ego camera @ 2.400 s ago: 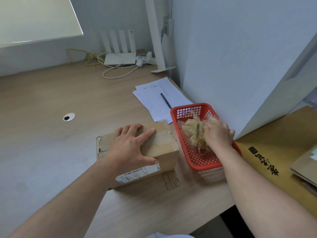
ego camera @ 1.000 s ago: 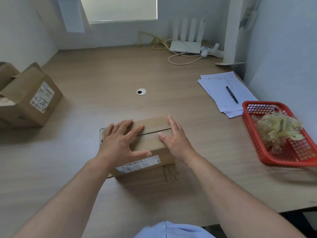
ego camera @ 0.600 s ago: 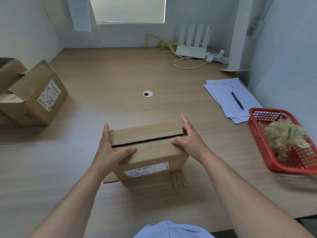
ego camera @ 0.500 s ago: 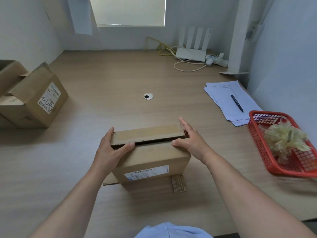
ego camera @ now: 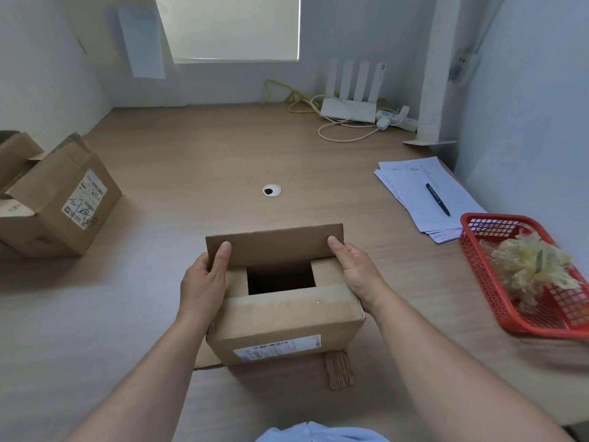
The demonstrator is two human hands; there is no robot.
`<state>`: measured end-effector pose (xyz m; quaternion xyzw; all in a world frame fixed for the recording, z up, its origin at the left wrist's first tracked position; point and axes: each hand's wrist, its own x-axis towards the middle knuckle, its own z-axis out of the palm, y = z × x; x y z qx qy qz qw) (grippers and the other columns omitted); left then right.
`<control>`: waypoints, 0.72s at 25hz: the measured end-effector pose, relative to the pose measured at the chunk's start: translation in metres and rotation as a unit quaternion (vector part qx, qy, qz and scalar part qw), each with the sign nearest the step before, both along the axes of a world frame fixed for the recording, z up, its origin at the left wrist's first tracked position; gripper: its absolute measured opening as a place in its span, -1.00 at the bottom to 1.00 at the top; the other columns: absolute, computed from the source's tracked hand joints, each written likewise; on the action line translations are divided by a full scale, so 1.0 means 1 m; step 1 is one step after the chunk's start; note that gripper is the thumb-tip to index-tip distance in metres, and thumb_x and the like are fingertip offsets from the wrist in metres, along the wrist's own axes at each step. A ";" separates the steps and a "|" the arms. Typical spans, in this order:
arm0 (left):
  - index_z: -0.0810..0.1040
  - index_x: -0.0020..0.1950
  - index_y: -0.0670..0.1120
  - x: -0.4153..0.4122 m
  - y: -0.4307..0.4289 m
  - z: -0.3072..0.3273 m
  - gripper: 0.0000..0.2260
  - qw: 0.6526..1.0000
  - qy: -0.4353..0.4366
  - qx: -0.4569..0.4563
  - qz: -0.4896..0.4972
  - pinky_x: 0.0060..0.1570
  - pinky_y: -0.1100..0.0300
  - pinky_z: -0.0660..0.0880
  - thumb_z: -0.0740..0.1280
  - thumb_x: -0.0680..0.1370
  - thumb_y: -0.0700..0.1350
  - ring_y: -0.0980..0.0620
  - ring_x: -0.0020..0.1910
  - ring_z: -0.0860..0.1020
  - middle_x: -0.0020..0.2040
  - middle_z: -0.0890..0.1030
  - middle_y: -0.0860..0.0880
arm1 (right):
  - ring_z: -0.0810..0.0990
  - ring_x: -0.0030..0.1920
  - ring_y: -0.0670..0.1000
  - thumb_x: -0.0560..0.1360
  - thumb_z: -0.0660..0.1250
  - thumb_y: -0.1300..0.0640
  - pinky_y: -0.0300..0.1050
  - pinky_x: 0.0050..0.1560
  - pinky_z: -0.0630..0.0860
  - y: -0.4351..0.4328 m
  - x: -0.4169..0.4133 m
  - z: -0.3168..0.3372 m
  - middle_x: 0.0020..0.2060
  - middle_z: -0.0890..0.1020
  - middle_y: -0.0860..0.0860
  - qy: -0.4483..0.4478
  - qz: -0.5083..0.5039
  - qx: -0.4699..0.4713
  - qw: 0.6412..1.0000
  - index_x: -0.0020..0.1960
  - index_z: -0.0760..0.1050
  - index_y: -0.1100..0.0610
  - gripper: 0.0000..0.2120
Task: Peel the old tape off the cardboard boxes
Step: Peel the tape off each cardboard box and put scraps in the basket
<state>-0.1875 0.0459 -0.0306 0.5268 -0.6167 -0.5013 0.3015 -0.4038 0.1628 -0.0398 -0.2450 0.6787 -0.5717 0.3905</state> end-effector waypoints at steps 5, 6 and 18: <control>0.48 0.10 -0.06 -0.003 -0.011 0.005 -0.73 0.999 -0.043 0.023 -0.025 -0.23 0.19 0.40 0.25 0.58 0.12 0.11 -0.13 0.50 -0.02 0.57 0.00 | 0.65 -0.02 0.08 0.53 0.31 -0.03 0.07 0.18 0.50 -0.005 -0.011 0.001 -0.05 0.70 0.09 -0.090 -0.030 -0.052 0.994 -0.02 0.60 0.15 -0.75; 0.44 0.16 0.00 -0.004 -0.012 0.007 -0.77 0.998 -0.052 0.037 -0.029 -0.23 0.18 0.40 0.27 0.58 0.08 0.13 -0.10 0.51 0.01 0.55 0.05 | 0.65 -0.01 0.10 0.52 0.31 -0.03 0.08 0.18 0.50 -0.006 -0.014 0.002 -0.03 0.69 0.11 -0.101 -0.039 -0.060 0.992 -0.01 0.59 0.16 -0.74; 0.18 0.47 0.28 0.015 0.001 0.030 -0.22 0.958 0.018 0.192 -0.211 0.13 0.12 0.47 0.47 0.33 0.08 0.07 0.14 0.57 0.27 0.51 0.12 | 0.65 -0.21 -0.07 0.53 0.31 -0.02 -0.30 -0.21 0.56 -0.008 -0.018 0.007 -0.15 0.69 0.00 -0.065 -0.073 -0.043 0.994 -0.09 0.61 0.10 -0.80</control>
